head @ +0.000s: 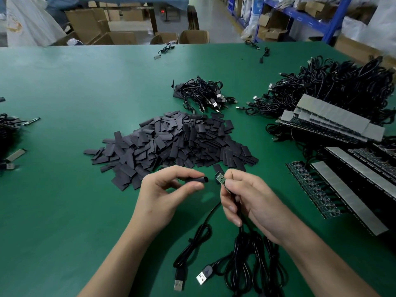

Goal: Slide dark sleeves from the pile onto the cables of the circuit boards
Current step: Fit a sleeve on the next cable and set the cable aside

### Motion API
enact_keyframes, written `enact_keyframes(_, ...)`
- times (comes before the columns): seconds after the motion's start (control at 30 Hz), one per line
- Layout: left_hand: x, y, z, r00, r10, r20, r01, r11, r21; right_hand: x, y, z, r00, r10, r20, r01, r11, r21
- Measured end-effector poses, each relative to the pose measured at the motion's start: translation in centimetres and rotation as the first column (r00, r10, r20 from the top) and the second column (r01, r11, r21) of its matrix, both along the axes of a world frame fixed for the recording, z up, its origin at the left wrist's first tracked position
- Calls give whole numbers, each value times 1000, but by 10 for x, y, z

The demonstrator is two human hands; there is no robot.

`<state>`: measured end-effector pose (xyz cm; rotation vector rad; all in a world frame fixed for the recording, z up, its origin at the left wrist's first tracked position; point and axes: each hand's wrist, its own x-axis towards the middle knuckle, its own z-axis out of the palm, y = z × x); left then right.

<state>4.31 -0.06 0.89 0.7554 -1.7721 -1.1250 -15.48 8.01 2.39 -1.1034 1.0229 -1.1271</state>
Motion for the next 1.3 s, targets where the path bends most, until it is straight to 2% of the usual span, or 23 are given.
enact_keyframes(0.27,0,1,1,1000,-2,27,3,1000,-23,0,1,1,994,6,-113,-7,1000,-4)
enact_keyframes(0.73,2,-3,-5,990,-78,113,88,993,-79,-4,0,-1,993,36,-111,-27,997,79)
enact_keyframes(1.0,9,-5,-1,947,-39,318,129,955,-266,-3,-1,-6,961,12,-278,5,998,62)
enact_keyframes(1.3,10,-5,2,920,-71,386,172,957,-235,-4,0,-8,950,22,-311,1,997,75)
